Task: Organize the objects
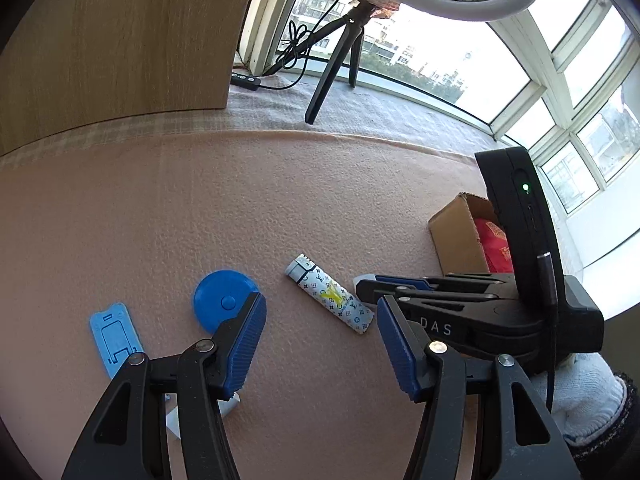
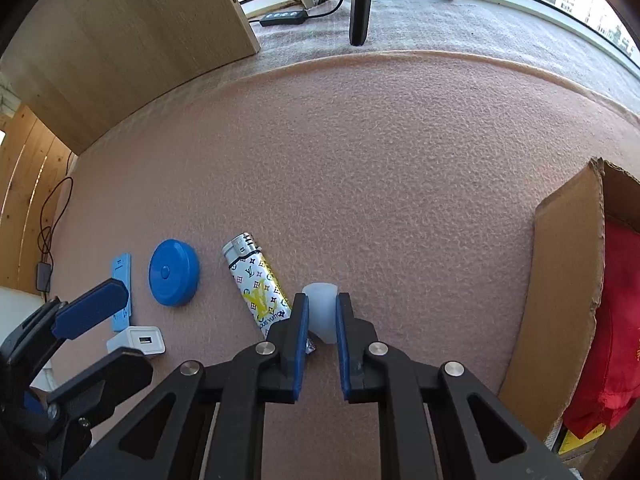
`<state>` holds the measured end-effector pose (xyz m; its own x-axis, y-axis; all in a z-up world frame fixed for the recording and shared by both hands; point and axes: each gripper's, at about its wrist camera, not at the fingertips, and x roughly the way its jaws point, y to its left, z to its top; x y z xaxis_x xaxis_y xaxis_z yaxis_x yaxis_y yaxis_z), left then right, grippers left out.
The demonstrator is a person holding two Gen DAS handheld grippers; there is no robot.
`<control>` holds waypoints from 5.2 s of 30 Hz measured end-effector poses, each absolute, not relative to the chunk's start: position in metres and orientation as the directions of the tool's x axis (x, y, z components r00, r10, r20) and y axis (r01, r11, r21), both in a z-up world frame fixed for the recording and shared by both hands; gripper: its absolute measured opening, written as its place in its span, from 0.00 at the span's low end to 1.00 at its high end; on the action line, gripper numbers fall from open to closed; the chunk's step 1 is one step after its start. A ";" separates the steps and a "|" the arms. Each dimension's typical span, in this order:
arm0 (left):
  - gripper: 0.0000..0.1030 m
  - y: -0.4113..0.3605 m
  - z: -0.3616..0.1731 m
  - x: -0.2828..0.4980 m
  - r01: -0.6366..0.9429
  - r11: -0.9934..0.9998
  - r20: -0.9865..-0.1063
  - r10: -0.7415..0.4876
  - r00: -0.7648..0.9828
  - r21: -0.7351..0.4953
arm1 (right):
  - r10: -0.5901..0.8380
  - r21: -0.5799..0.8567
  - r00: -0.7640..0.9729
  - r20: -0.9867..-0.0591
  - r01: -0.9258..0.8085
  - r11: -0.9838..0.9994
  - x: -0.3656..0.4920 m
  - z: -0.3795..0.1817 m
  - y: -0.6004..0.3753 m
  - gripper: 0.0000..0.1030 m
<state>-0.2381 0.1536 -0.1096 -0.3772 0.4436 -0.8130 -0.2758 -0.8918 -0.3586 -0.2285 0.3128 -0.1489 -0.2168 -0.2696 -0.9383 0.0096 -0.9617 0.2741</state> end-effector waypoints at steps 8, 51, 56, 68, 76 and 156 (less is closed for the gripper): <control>0.55 0.183 -0.130 -0.285 -0.274 -0.917 -0.862 0.374 -0.342 -0.289 | -0.323 0.336 -0.206 -0.924 -0.031 -0.941 -0.196 -0.148 0.318 0.11; 0.34 0.153 -0.157 -0.116 -0.560 -0.828 -0.888 0.290 -0.358 -0.045 | -0.367 0.363 -0.192 -0.910 0.056 -0.930 -0.106 -0.145 0.298 0.10; 0.34 0.135 -0.155 -0.095 -0.543 -0.838 -0.886 0.291 -0.362 -0.054 | -0.360 0.349 -0.180 -0.915 0.092 -0.933 -0.085 -0.149 0.283 0.10; 0.60 0.109 -0.145 -0.064 -0.282 -0.939 -0.892 0.290 -0.348 -0.196 | -0.339 0.321 -0.211 -0.917 0.115 -0.940 -0.071 -0.147 0.262 0.11; 0.59 0.123 -0.152 -0.059 -0.278 -0.946 -0.898 0.261 -0.354 -0.165 | -0.341 0.323 -0.222 -0.913 0.112 -0.940 -0.065 -0.145 0.262 0.11; 0.42 0.366 -0.076 -0.150 -0.632 -0.729 -0.787 0.541 -0.297 -0.263 | -0.113 0.248 -0.499 -0.859 -0.212 -0.945 -0.052 -0.080 0.496 0.39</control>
